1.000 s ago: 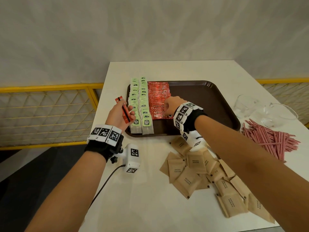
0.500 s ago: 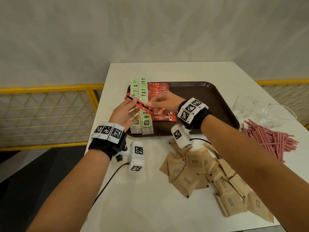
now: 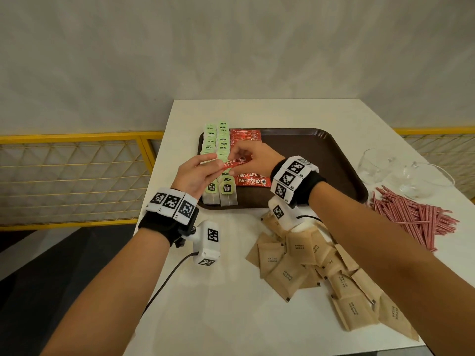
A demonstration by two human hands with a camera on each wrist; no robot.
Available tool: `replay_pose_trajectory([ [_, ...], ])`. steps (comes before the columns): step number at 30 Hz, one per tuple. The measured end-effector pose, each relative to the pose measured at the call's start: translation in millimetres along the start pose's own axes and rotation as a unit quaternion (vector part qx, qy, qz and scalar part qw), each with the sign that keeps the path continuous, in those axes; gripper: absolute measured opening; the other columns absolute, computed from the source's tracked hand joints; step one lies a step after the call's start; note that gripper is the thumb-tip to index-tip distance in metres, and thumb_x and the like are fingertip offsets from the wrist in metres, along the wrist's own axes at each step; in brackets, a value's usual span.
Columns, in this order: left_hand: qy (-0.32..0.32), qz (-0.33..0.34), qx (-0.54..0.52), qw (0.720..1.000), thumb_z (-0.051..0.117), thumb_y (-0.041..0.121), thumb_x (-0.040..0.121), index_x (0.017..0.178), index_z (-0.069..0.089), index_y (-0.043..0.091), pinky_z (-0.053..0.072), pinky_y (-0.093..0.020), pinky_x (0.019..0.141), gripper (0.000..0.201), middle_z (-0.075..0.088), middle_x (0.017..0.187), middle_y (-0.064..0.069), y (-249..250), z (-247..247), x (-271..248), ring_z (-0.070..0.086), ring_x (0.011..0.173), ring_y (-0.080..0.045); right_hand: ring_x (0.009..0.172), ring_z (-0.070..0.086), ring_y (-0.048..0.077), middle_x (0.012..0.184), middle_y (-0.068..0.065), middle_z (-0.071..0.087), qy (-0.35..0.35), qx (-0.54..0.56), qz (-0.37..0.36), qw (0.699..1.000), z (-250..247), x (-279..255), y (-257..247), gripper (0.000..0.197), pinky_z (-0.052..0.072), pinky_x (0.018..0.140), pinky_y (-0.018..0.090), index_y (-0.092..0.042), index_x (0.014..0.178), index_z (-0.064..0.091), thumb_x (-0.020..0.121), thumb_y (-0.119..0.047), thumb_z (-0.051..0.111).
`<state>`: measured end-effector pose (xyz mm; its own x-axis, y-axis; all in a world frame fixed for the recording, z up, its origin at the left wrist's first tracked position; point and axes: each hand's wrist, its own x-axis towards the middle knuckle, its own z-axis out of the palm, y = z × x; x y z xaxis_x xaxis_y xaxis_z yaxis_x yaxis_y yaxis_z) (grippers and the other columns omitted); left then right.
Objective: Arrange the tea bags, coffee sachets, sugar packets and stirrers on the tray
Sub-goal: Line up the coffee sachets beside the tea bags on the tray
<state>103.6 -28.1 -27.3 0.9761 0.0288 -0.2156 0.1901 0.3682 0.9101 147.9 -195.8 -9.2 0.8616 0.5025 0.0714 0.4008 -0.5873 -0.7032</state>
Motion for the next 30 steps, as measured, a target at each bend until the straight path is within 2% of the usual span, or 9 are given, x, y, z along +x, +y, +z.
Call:
replay_pose_trajectory([
  [3, -0.009, 0.010, 0.026, 1.000, 0.060, -0.010, 0.083, 0.099, 0.059, 0.008, 0.057, -0.023, 0.077, 0.024, 0.064, 0.098, -0.011, 2.5, -0.2, -0.1, 0.065, 0.090, -0.017, 0.080, 0.056, 0.012, 0.094, 0.006, 0.061, 0.007, 0.102, 0.052, 0.993, -5.4, -1.9, 5.1, 0.018, 0.049, 0.068, 0.024, -0.025, 0.086, 0.060, 0.079, -0.017, 0.074],
  [5, -0.015, 0.005, 0.021, 1.000, 0.060, -0.010, 0.083, 0.099, 0.059, 0.009, 0.057, -0.024, 0.078, 0.025, 0.065, 0.099, -0.010, 3.2, 0.0, -0.2, 0.064, 0.092, -0.018, 0.073, 0.056, 0.009, 0.088, 0.001, 0.061, 0.010, 0.124, 0.065, 0.990, -7.2, -2.3, 7.4, 0.017, 0.049, 0.060, 0.018, -0.025, 0.084, 0.060, 0.081, -0.014, 0.072],
  [11, -0.008, -0.005, 0.002, 1.000, 0.063, -0.004, 0.083, 0.096, 0.062, 0.007, 0.058, -0.022, 0.073, 0.018, 0.067, 0.097, -0.008, -0.1, -0.5, 0.0, 0.067, 0.086, -0.016, 0.064, 0.054, 0.006, 0.076, -0.004, 0.059, -0.028, 0.140, 0.062, 0.988, -9.2, -4.4, 4.3, 0.011, 0.047, 0.059, 0.016, -0.015, 0.089, 0.064, 0.081, -0.012, 0.070],
  [15, 0.008, -0.003, 0.054, 0.998, 0.065, 0.010, 0.085, 0.094, 0.064, 0.012, 0.055, -0.023, 0.075, 0.008, 0.070, 0.096, -0.005, 1.0, 1.1, -2.3, 0.067, 0.086, -0.014, 0.060, 0.052, 0.005, 0.074, -0.004, 0.060, -0.052, 0.076, 0.108, 0.990, -15.0, -1.8, 6.9, 0.010, 0.042, 0.052, 0.013, -0.012, 0.090, 0.066, 0.082, -0.015, 0.070],
  [18, 0.076, -0.005, 0.089, 0.993, 0.065, 0.016, 0.086, 0.087, 0.064, 0.019, 0.049, -0.022, 0.071, 0.004, 0.068, 0.092, 0.000, 3.8, -9.8, 2.4, 0.062, 0.081, -0.010, 0.052, 0.052, 0.001, 0.075, -0.002, 0.062, -0.070, -0.015, 0.166, 0.984, -18.5, -3.7, 25.2, 0.007, 0.041, 0.050, 0.013, -0.015, 0.083, 0.066, 0.080, -0.017, 0.072],
  [20, 0.115, -0.013, 0.140, 0.983, 0.064, 0.018, 0.088, 0.086, 0.063, 0.023, 0.044, -0.021, 0.066, 0.005, 0.064, 0.090, 0.003, 5.9, -24.2, 7.8, 0.056, 0.082, -0.012, 0.047, 0.050, -0.003, 0.071, -0.003, 0.059, -0.098, -0.052, 0.199, 0.974, -20.5, -9.7, 38.0, 0.012, 0.039, 0.044, 0.010, -0.008, 0.089, 0.068, 0.079, -0.013, 0.073],
  [22, 0.136, -0.024, 0.203, 0.969, 0.063, 0.022, 0.088, 0.095, 0.063, 0.022, 0.043, -0.023, 0.065, 0.007, 0.059, 0.096, 0.003, 6.4, -38.1, 12.8, 0.052, 0.088, -0.014, 0.059, 0.051, 0.000, 0.073, -0.006, 0.057, -0.130, -0.082, 0.220, 0.963, -22.0, -14.0, 47.7, 0.019, 0.039, 0.051, 0.013, -0.004, 0.096, 0.069, 0.079, -0.012, 0.072],
  [24, 0.138, -0.045, 0.253, 0.956, 0.064, 0.022, 0.087, 0.111, 0.061, 0.019, 0.043, -0.027, 0.070, 0.024, 0.054, 0.102, -0.001, 3.8, -47.3, 16.6, 0.048, 0.093, -0.016, 0.067, 0.050, 0.002, 0.076, -0.009, 0.056, -0.137, -0.104, 0.229, 0.958, -21.3, -13.9, 51.9, 0.021, 0.037, 0.056, 0.015, -0.004, 0.097, 0.068, 0.079, -0.014, 0.073],
  [30, 0.074, -0.140, 0.343, 0.926, 0.063, 0.011, 0.088, 0.131, 0.048, 0.012, 0.050, -0.035, 0.078, 0.045, 0.058, 0.122, -0.014, -12.8, -52.0, 26.1, 0.055, 0.095, -0.024, 0.067, 0.054, 0.008, 0.075, -0.005, 0.059, -0.100, -0.149, 0.246, 0.953, -8.3, 1.1, 53.5, 0.015, 0.044, 0.059, 0.016, -0.012, 0.089, 0.066, 0.079, -0.018, 0.074],
])
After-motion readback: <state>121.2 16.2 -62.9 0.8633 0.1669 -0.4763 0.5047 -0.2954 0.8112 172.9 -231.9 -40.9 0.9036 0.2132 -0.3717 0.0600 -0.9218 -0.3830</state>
